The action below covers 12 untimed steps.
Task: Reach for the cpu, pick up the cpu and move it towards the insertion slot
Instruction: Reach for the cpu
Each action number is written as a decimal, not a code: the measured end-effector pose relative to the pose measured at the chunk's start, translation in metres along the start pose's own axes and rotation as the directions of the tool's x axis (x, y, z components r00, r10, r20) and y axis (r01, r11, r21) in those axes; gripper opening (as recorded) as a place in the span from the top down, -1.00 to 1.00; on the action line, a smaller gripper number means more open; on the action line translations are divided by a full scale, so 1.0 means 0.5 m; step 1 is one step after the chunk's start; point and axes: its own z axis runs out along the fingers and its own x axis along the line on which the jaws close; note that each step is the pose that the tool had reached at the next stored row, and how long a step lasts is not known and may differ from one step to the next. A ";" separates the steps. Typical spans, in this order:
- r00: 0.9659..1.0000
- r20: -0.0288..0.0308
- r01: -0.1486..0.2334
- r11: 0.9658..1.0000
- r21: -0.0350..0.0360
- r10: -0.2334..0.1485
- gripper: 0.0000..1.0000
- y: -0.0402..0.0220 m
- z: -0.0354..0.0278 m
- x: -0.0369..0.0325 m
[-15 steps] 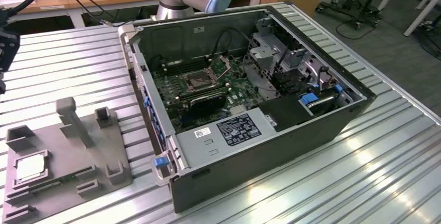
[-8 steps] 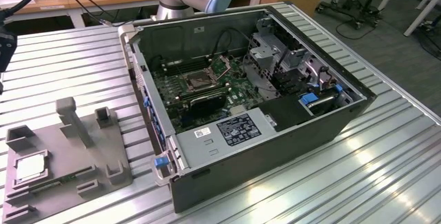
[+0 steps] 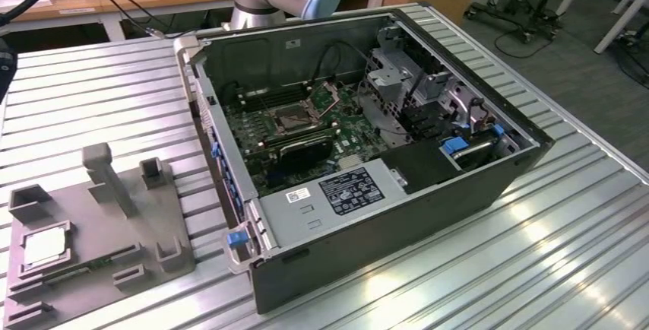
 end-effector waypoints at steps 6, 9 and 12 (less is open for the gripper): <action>1.000 0.000 0.000 1.000 0.000 0.000 0.80 0.000 0.000 0.007; 1.000 0.000 0.000 1.000 0.000 0.000 0.80 0.000 0.000 0.011; 1.000 0.000 0.000 1.000 0.000 0.000 0.80 0.000 0.000 0.013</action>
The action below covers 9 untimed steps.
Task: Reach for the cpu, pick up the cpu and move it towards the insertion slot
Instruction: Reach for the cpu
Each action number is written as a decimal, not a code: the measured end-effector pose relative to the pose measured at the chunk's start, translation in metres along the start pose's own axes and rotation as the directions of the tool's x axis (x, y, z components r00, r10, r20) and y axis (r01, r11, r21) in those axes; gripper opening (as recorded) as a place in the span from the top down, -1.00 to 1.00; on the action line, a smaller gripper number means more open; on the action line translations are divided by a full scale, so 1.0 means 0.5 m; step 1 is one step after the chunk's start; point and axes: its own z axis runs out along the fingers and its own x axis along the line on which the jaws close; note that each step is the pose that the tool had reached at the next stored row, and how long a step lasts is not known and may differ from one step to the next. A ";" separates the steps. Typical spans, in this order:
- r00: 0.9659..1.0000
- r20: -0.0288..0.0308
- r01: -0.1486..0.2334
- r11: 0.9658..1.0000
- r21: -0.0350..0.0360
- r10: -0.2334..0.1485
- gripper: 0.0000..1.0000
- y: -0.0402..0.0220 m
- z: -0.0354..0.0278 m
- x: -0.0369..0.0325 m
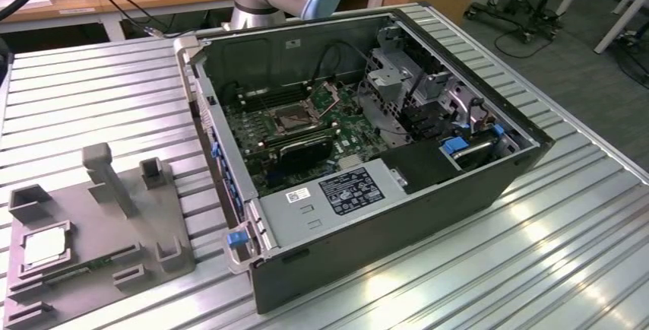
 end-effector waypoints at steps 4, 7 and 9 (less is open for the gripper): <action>1.000 0.000 0.000 1.000 0.000 0.000 0.80 0.000 0.000 0.001; 1.000 0.000 0.000 1.000 0.000 0.000 0.80 0.000 0.000 0.001; 1.000 0.000 0.000 1.000 0.000 0.000 0.80 0.000 0.000 0.001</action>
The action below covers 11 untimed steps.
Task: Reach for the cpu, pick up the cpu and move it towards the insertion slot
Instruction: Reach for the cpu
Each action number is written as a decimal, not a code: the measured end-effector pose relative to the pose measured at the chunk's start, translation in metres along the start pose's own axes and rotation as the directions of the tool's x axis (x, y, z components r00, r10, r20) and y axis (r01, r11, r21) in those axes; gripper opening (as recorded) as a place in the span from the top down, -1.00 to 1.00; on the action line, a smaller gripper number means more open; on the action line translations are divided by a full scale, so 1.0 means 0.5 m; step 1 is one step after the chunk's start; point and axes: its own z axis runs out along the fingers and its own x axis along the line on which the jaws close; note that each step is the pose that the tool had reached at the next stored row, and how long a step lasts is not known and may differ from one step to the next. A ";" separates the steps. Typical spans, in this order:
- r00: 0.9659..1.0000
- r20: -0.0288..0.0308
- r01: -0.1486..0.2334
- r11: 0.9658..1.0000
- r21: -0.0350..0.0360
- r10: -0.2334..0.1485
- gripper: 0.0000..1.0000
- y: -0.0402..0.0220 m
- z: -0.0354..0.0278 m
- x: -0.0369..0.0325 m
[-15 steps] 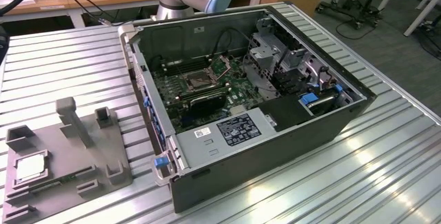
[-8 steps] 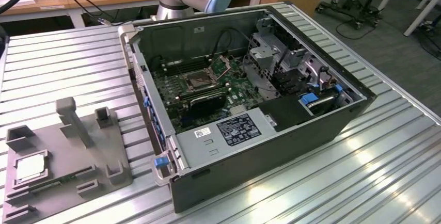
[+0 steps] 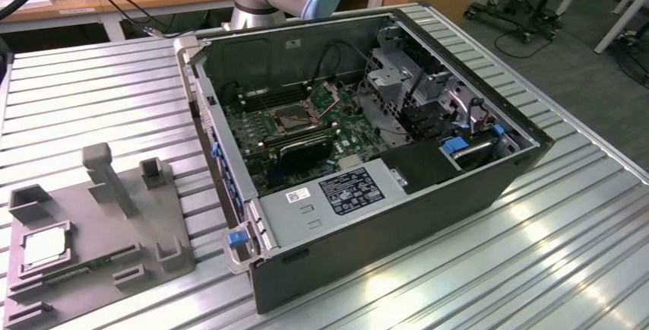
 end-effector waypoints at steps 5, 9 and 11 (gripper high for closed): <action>1.000 0.000 0.000 1.000 0.000 0.000 0.80 0.000 0.000 0.000; 1.000 0.000 0.000 1.000 0.000 0.000 0.80 -0.001 0.000 0.001; 1.000 0.000 0.000 1.000 0.000 0.000 0.80 -0.003 0.001 0.001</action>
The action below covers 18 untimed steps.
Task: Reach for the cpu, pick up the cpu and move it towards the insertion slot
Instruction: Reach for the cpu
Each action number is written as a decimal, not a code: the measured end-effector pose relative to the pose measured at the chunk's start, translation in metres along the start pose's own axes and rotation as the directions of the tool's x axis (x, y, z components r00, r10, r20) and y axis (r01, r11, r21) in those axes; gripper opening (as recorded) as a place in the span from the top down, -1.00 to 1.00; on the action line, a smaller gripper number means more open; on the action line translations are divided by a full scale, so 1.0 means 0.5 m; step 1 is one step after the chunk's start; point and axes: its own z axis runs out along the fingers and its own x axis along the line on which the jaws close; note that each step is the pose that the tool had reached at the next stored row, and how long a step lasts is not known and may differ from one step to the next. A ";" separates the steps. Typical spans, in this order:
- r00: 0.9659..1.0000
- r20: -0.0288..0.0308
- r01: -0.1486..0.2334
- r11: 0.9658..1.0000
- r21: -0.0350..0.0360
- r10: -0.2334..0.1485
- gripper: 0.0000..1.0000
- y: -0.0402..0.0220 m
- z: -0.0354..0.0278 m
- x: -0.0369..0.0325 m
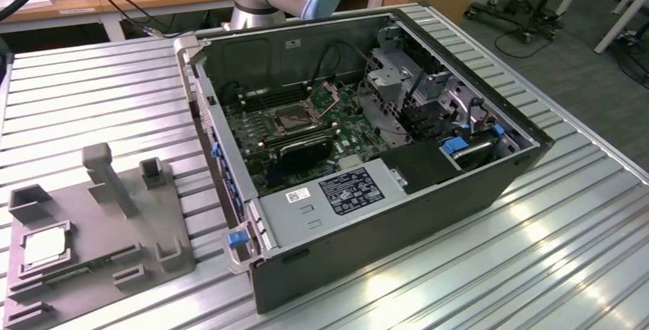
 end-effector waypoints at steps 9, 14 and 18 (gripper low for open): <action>1.000 0.000 0.001 1.000 0.000 -0.001 0.52 -0.004 0.001 0.001; 1.000 0.000 0.001 1.000 0.000 -0.001 0.39 -0.004 0.001 0.001; 1.000 0.000 0.002 1.000 0.000 -0.002 0.24 -0.004 0.001 0.001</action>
